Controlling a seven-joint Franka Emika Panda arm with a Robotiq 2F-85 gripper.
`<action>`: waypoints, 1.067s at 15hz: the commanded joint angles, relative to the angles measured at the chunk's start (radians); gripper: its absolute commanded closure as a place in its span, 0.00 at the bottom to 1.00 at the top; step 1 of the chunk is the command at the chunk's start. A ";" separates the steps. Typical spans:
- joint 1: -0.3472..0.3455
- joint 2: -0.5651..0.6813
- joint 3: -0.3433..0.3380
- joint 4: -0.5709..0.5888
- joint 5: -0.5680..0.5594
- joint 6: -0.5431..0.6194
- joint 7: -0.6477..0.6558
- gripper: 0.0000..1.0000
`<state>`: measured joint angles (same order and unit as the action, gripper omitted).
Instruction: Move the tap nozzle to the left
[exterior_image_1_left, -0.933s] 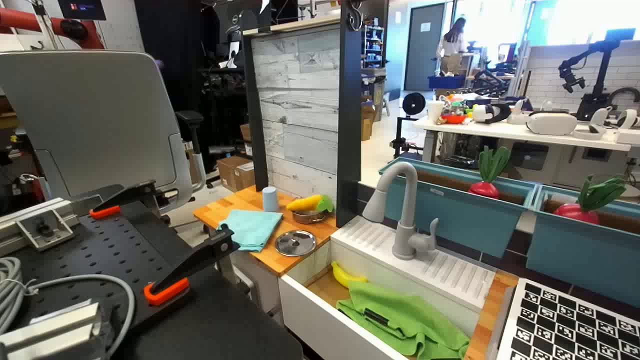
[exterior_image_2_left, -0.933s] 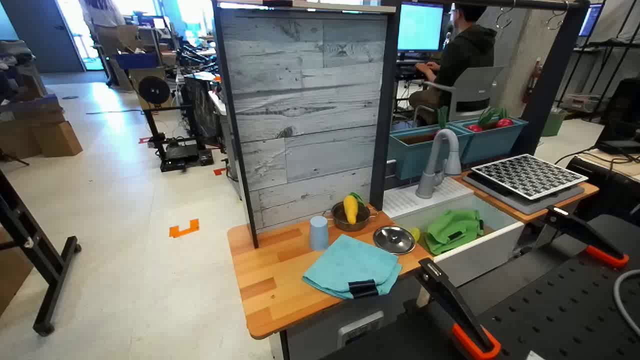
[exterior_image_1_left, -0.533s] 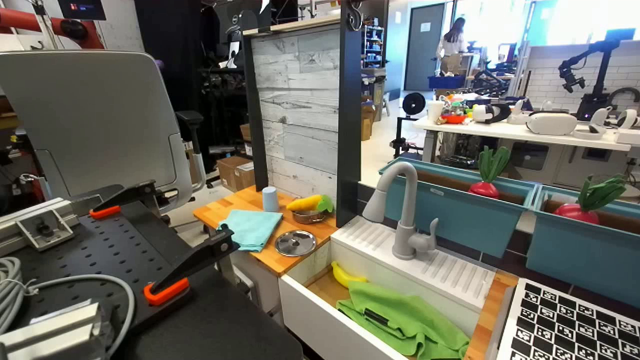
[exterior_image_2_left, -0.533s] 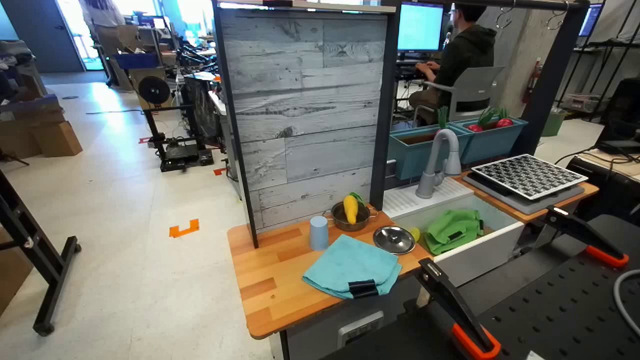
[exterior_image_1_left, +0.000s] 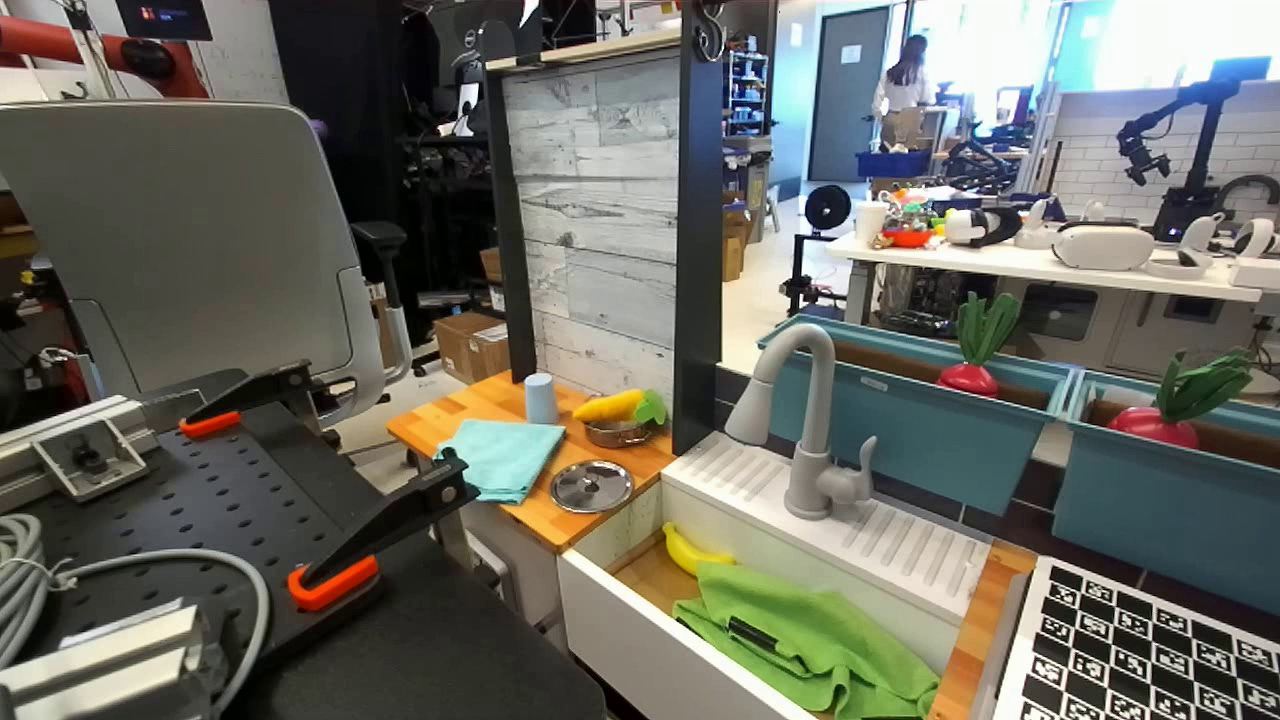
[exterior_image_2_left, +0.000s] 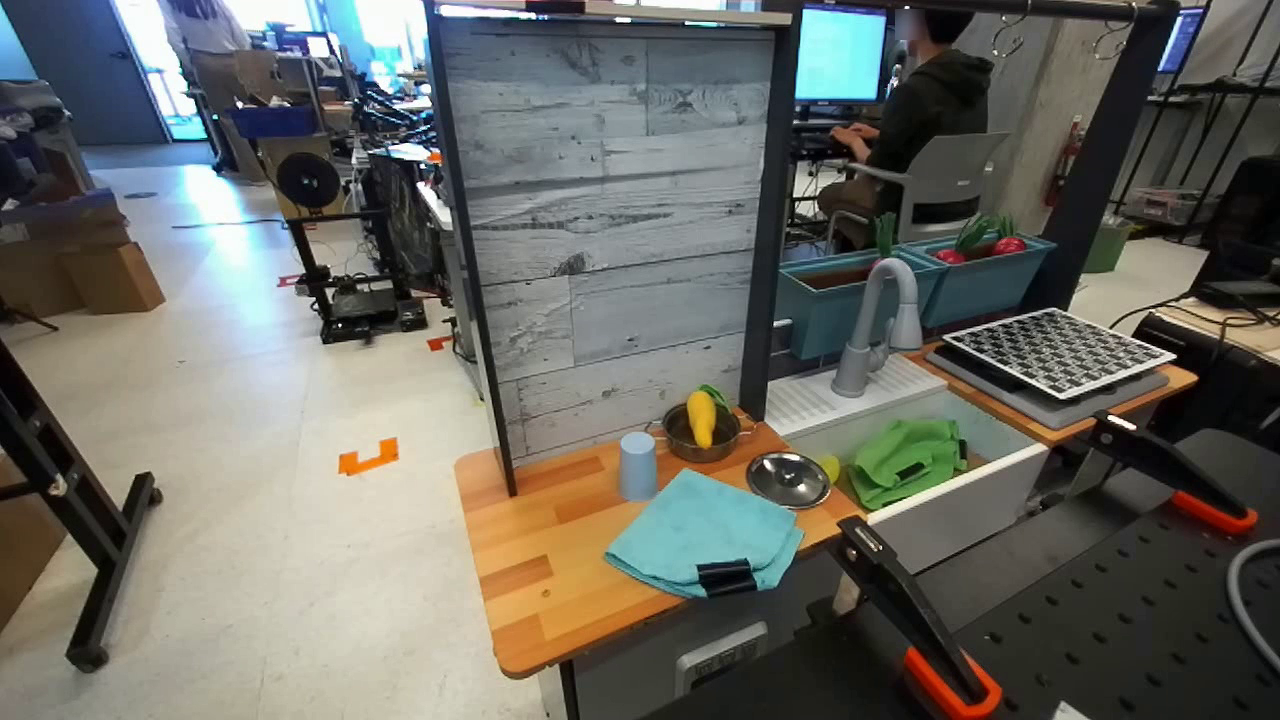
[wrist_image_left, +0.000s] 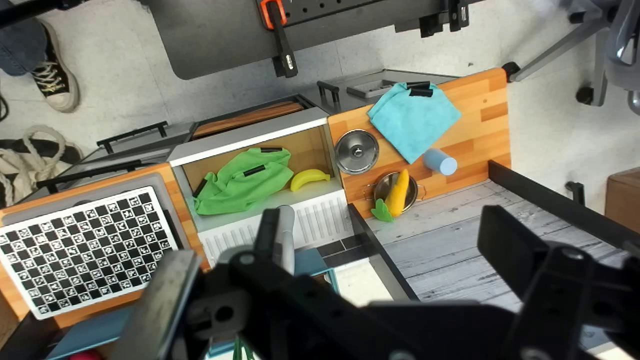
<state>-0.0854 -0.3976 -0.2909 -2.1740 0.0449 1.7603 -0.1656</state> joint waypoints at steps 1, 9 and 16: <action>-0.029 0.004 0.024 0.002 0.010 -0.002 -0.009 0.00; -0.029 0.004 0.024 0.002 0.010 -0.002 -0.009 0.00; -0.024 0.151 0.039 -0.007 0.027 0.195 0.056 0.00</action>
<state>-0.0855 -0.3232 -0.2731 -2.1823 0.0490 1.8770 -0.1094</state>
